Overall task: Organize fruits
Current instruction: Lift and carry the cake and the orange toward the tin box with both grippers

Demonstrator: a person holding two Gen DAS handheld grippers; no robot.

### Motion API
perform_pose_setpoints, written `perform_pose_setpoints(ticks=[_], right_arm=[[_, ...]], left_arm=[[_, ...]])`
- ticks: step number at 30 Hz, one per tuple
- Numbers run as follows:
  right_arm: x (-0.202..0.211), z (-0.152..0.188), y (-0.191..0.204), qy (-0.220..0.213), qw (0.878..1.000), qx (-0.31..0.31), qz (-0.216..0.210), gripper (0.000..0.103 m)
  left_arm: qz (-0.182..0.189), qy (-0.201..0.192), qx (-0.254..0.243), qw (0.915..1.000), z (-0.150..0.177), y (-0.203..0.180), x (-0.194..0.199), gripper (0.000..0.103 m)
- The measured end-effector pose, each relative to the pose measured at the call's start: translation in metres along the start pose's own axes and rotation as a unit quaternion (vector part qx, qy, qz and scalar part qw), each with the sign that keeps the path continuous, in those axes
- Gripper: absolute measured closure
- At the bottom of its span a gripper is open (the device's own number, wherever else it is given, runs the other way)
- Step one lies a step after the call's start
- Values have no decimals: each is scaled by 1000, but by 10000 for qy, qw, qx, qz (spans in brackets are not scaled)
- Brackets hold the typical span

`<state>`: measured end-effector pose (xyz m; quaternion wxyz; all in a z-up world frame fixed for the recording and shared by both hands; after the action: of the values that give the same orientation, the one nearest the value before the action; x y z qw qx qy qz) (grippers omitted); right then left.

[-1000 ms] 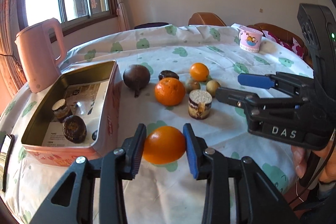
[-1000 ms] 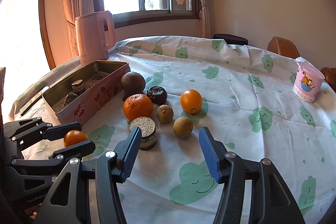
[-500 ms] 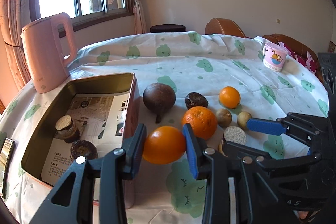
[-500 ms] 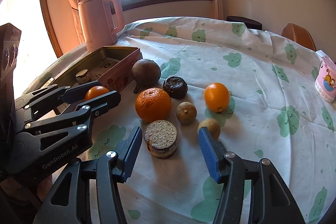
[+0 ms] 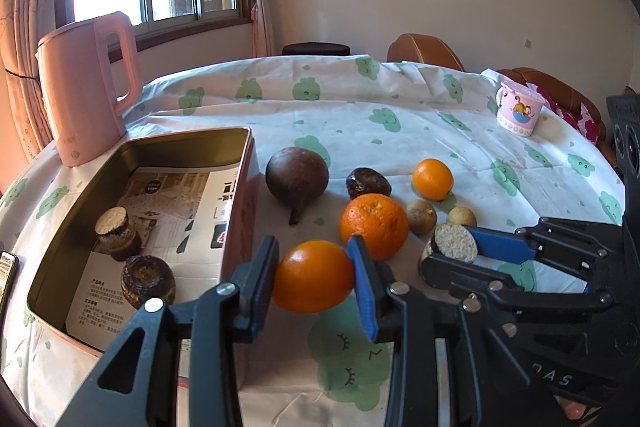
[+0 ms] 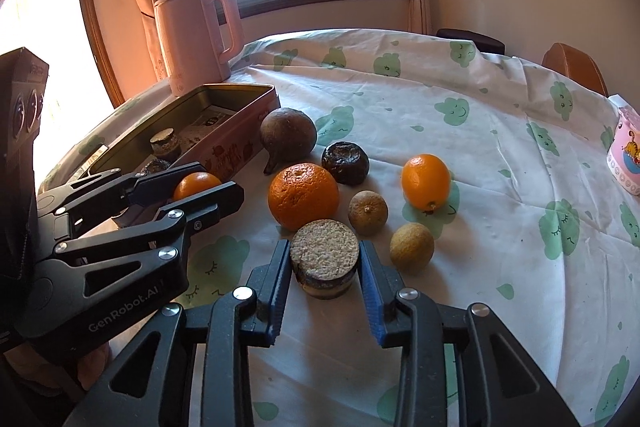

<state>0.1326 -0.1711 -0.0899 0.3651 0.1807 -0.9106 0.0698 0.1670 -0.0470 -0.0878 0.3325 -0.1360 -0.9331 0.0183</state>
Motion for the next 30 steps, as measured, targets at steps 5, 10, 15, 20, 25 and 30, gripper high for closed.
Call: perform_pose_setpoints(ticks=[5, 10, 15, 20, 25, 30], right_arm=[[6, -3, 0, -166, 9998, 9, 50, 68], [11, -5, 0, -321, 9994, 26, 111, 68], [17, -7, -1, -479, 9988, 19, 124, 68], [22, -8, -1, -591, 9982, 12, 136, 68], [26, -9, -2, -706, 9974, -7, 138, 68], [30, -10, -2, -780, 9968, -19, 153, 68]], left_arm=[[-89, -118, -145, 9998, -2, -4, 4, 65], [-110, -168, -157, 9997, -3, -4, 6, 65], [-139, -243, -138, 9995, -4, -3, 9, 65], [-183, -315, -154, 9992, -4, -3, 12, 65], [-225, -359, -176, 9989, -5, -3, 13, 65], [-253, -411, -180, 9987, -6, -3, 15, 65]])
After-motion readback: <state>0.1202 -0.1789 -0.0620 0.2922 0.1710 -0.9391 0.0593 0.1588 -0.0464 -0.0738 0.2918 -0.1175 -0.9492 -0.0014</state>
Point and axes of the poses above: each gripper's, at about its wrist camera, not at the fingertips, and x roughly against the way its jaws point, y to its left, z to its underside, the point moved 9 cm from there along -x, roughly the way its jaws point, and after that the axes turned 10 degrees about z, right-handed, at the moved point
